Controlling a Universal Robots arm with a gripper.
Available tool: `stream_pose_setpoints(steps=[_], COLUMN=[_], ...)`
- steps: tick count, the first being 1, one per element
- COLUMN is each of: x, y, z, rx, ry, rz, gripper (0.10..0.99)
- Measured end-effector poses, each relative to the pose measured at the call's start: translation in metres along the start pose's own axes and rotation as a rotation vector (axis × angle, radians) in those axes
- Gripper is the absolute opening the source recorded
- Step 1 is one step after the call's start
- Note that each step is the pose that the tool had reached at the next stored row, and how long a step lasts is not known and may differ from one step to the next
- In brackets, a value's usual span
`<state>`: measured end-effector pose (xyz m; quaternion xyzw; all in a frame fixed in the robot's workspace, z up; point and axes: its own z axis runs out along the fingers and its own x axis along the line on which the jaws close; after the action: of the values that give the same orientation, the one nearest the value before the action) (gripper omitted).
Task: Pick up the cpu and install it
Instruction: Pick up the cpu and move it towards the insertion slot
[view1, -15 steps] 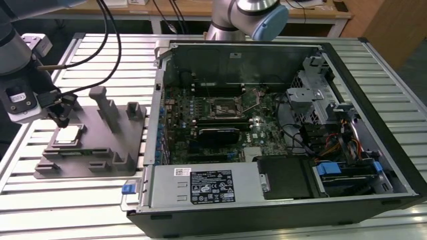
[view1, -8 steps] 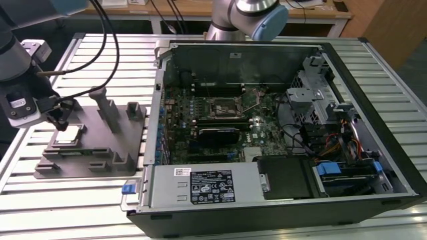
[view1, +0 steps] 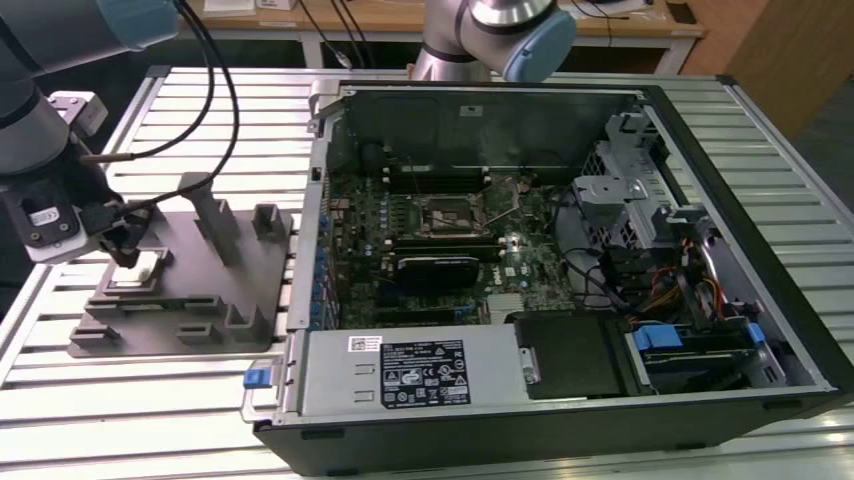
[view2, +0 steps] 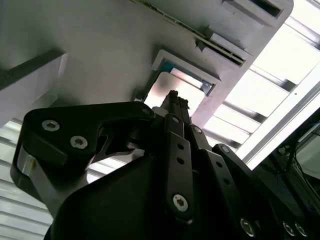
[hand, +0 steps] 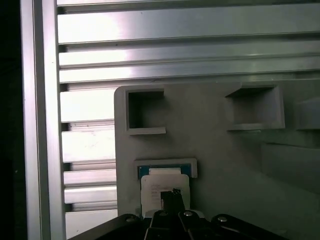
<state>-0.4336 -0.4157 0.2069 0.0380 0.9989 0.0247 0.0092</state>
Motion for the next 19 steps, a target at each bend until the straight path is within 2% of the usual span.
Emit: stream_pose_setpoints(steps=[5,13,15,16,17,18,19], x=[0.0004,0.0006,0.0006,0.0007,0.0007,0.0007,0.0007], y=[0.0003,0.0003,0.0003,0.0003,0.0003,0.0003,0.0003], z=[0.0072,0.0073,0.0074,0.0074,0.0074,0.0074,0.0074], rx=[0.0,0.0,0.0,0.0,0.0,0.0,0.0], ry=[0.0,0.0,0.0,0.0,0.0,0.0,0.0], rz=[0.0,0.0,0.0,0.0,0.0,0.0,0.0], gripper=[0.106,0.114,0.231,0.231,0.294,0.294,0.353])
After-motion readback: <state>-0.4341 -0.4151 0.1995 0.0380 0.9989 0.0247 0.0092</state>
